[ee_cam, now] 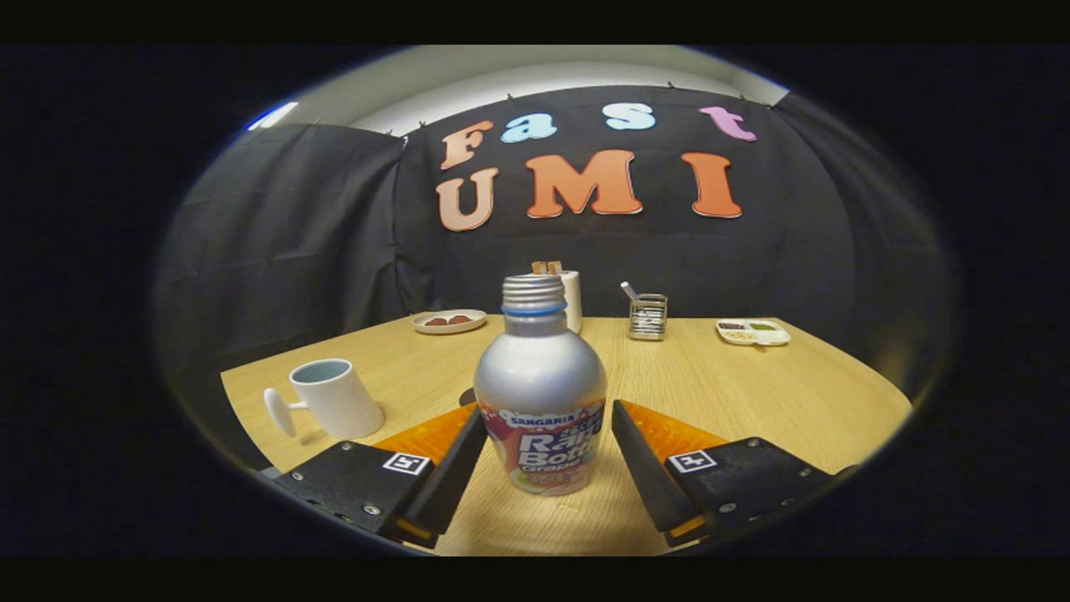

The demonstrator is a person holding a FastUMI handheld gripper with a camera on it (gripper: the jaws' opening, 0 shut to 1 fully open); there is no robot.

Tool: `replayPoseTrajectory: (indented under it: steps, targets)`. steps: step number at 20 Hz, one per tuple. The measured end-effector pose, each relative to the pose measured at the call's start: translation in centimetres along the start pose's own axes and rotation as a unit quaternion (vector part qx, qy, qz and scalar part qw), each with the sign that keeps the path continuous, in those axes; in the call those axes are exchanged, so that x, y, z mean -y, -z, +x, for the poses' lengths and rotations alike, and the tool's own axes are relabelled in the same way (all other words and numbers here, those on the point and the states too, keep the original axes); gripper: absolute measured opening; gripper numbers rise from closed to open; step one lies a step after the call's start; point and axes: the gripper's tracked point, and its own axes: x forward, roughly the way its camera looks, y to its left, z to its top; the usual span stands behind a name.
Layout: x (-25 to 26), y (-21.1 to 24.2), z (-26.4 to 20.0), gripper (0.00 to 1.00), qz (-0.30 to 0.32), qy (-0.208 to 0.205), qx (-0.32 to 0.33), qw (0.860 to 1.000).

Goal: Take the bottle from table, then pour the juice into the cup, finally place the bottle on the coaster

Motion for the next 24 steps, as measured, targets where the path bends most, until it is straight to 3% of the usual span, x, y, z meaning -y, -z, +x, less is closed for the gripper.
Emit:
replayPoseTrajectory:
  steps: [8,14,18,24]
  targets:
    - [-0.8,-0.2,0.1,0.78,-0.024,0.005,-0.015,1.0]
    - [-1.5,-3.0,0.5,0.78,-0.099,0.023,0.002,0.995]
    - [-2.0,-4.3,1.0,0.78,-0.177,0.048,0.008,0.983]
    - [-3.1,-6.0,2.2,0.77,-0.292,0.082,0.028,0.953]
